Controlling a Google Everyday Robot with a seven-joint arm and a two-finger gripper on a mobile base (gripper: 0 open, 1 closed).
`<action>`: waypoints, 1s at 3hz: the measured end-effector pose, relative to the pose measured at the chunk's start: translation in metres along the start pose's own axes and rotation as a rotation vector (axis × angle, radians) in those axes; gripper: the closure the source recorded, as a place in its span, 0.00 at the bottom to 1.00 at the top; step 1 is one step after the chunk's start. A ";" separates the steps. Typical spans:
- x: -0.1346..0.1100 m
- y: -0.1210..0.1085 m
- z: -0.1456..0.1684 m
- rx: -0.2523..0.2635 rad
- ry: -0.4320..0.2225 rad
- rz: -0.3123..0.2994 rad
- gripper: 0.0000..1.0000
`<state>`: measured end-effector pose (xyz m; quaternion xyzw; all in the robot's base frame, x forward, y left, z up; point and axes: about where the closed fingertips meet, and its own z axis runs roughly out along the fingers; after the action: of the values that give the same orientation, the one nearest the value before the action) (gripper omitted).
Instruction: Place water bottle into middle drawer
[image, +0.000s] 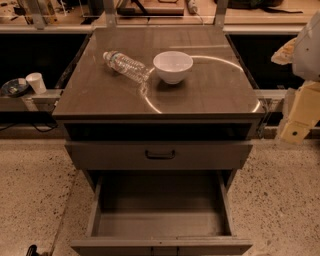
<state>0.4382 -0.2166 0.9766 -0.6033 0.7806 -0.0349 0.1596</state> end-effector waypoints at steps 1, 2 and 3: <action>0.000 0.000 0.000 0.000 0.000 0.000 0.00; -0.030 -0.020 0.020 -0.022 0.007 -0.023 0.00; -0.100 -0.064 0.062 -0.053 0.012 -0.095 0.00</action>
Offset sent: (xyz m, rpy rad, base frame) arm 0.1130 0.0942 -0.0325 -0.0324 0.0933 0.0892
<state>0.5374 -0.1297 0.9547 -0.6432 0.7529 -0.0255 0.1372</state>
